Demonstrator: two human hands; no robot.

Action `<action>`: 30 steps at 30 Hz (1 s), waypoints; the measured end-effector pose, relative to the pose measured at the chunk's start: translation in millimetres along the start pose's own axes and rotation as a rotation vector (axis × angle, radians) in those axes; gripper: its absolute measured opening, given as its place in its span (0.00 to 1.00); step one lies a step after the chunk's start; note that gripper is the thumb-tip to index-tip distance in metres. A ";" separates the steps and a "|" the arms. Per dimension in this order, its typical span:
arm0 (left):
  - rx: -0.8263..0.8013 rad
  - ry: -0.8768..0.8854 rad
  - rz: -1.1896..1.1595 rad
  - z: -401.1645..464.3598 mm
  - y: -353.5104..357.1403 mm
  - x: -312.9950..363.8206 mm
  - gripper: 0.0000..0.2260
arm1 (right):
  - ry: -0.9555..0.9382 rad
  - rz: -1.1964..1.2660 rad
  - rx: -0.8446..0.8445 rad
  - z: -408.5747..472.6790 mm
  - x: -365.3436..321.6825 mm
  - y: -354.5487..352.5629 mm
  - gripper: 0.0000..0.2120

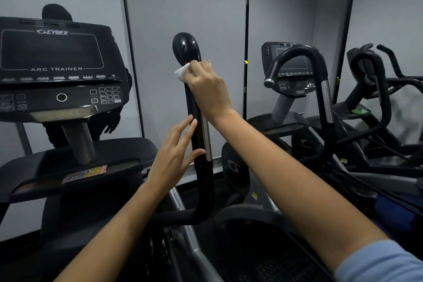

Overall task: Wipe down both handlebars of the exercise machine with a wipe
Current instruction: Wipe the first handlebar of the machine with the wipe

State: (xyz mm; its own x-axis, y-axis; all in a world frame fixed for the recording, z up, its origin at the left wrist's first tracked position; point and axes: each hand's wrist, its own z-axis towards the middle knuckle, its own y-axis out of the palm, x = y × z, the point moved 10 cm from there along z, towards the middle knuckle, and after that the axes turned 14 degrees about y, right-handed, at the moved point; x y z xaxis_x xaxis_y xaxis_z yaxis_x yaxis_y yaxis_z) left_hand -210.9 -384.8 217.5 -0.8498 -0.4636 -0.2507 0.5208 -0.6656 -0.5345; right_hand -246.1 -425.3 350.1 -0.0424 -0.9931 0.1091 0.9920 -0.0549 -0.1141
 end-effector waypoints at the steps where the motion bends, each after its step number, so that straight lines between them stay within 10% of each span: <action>1: -0.001 -0.001 0.002 1.0 -1.4 -1.6 0.31 | -0.010 -0.021 -0.009 -1.8 -1.0 1.3 0.19; 30: -0.010 0.049 0.033 21.8 -2.5 -11.9 0.30 | -0.096 -0.203 -0.115 47.1 -14.5 25.1 0.23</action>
State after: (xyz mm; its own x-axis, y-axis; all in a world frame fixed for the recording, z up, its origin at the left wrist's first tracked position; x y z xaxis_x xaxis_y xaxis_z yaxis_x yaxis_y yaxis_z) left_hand -200.3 -390.3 239.4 -0.8352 -0.4558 -0.3077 0.5481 -0.6442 -0.5335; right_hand -214.9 -407.4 392.2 -0.2221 -0.9465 0.2341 0.9440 -0.2688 -0.1912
